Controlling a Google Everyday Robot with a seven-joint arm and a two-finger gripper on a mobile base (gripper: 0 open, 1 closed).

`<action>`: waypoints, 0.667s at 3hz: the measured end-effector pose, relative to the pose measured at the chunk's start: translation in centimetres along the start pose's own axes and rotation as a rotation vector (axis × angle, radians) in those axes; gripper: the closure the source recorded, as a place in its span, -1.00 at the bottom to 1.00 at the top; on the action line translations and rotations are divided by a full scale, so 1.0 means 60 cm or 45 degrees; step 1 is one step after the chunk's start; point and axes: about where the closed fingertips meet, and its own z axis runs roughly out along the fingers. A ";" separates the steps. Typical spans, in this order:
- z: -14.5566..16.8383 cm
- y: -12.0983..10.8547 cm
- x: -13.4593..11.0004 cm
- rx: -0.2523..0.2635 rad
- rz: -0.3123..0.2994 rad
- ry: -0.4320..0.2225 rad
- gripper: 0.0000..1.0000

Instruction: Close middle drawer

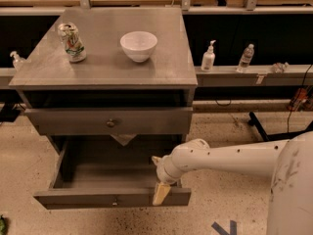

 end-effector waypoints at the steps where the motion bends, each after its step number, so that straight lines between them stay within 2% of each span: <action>1: 0.012 -0.009 0.000 -0.010 0.000 0.043 -0.55; 2: 0.026 -0.034 0.010 0.009 0.034 0.067 -0.20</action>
Offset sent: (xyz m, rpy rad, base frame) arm 0.0518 -0.0030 -0.0207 -0.0601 -0.0070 -0.0927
